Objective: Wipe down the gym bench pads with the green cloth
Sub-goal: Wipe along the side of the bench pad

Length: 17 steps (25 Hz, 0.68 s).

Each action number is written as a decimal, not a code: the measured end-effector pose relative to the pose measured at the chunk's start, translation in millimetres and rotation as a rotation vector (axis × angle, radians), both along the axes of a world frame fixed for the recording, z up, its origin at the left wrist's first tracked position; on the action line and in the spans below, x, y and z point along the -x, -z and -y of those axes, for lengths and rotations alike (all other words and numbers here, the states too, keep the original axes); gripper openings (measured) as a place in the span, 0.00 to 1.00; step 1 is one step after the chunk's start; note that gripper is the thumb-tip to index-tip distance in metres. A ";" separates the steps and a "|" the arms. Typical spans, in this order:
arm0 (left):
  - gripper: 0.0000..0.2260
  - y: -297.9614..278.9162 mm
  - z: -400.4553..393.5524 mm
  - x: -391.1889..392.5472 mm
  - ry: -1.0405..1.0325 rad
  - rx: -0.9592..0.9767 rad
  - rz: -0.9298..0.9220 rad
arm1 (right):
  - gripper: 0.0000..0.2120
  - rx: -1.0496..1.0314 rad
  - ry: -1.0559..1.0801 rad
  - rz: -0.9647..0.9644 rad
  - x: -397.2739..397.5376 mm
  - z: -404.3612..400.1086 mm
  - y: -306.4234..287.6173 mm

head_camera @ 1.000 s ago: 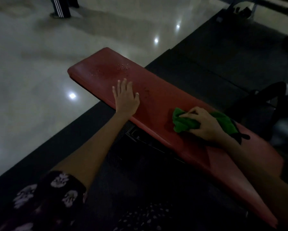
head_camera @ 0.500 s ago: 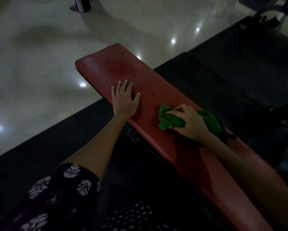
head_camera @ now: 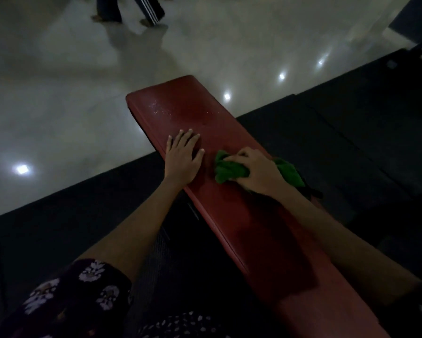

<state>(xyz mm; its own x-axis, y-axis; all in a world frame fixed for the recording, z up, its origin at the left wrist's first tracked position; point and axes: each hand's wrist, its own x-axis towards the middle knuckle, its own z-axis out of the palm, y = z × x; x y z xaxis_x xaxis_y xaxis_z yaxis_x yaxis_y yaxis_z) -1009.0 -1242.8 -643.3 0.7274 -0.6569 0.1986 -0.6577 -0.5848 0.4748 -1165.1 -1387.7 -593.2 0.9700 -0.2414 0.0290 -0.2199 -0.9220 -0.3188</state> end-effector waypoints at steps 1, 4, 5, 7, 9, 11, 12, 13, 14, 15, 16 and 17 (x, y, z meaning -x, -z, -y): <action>0.21 0.2 0.1 -0.3 -0.006 0.002 0.001 | 0.24 0.001 0.120 -0.026 -13.0 17.1 0.1; 0.20 -1.0 -0.8 0.3 -0.023 0.031 -0.009 | 0.25 0.041 0.310 -0.052 -43.4 29.9 -0.6; 0.20 -1.5 -0.8 0.2 -0.025 0.036 -0.013 | 0.25 0.064 0.265 -0.053 -43.1 19.2 0.1; 0.19 -1.6 -0.9 -0.9 -0.016 0.025 -0.021 | 0.24 0.046 0.119 -0.033 -24.8 -9.6 2.4; 0.19 -1.2 -0.6 0.9 -0.012 0.005 -0.026 | 0.23 0.011 -0.091 0.022 8.7 -32.6 1.8; 0.19 -2.1 -0.3 0.5 -0.004 -0.007 -0.029 | 0.24 -0.034 -0.314 -0.025 31.1 -34.1 -1.8; 0.20 -2.2 -0.2 0.6 -0.002 -0.010 -0.025 | 0.24 -0.052 -0.348 -0.062 34.0 -27.0 -3.9; 0.20 -2.3 -0.3 0.1 0.004 -0.016 -0.020 | 0.24 -0.058 -0.288 -0.080 31.7 -19.1 -4.4; 0.20 -2.9 -0.3 0.2 0.014 -0.027 -0.016 | 0.23 -0.055 -0.145 -0.065 25.2 -11.2 -3.0; 0.20 -2.7 -0.3 1.3 0.024 -0.047 -0.014 | 0.24 -0.038 0.041 -0.034 17.4 -7.7 -2.3; 0.20 -2.7 0.2 1.5 0.033 -0.072 -0.005 | 0.24 -0.001 0.212 -0.013 9.1 -10.5 -1.4; 0.20 -3.2 0.6 -0.1 0.048 -0.102 0.015 | 0.25 0.046 0.309 -0.002 2.4 -21.0 -0.1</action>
<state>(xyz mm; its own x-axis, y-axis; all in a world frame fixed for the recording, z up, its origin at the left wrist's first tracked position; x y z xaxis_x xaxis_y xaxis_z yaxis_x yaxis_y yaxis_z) -1008.8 -1243.3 -640.1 0.6923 -0.7080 0.1394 -0.6925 -0.5975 0.4043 -1167.5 -1366.8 -593.1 0.8509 -0.5234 0.0446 -0.4928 -0.8248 -0.2773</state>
